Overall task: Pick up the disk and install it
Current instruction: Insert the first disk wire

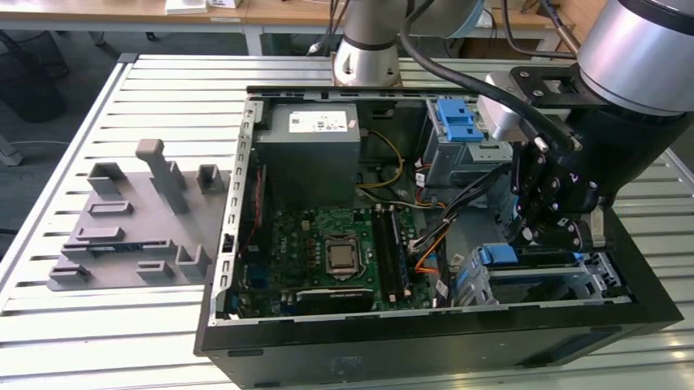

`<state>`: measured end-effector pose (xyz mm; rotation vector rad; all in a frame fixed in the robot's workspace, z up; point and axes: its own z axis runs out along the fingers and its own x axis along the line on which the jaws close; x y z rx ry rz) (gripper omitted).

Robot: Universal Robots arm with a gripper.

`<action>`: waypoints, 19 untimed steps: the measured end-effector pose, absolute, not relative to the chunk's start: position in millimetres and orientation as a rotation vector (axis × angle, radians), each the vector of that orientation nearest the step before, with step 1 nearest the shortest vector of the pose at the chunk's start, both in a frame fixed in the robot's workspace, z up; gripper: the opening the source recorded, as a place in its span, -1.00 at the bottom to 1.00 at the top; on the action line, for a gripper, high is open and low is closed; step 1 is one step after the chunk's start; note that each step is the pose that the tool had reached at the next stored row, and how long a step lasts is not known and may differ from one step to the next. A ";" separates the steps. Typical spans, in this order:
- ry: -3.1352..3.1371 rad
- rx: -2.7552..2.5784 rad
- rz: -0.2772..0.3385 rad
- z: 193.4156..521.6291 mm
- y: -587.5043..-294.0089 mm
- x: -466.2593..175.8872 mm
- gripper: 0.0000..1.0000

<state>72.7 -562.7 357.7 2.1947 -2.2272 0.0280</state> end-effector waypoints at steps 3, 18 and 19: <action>-2.227 2.195 0.028 357.6 -562.7 74.6 -0.79; -2.227 2.195 0.028 360.8 -562.6 88.4 -0.79; -2.227 2.195 0.028 361.1 -562.6 88.9 -0.79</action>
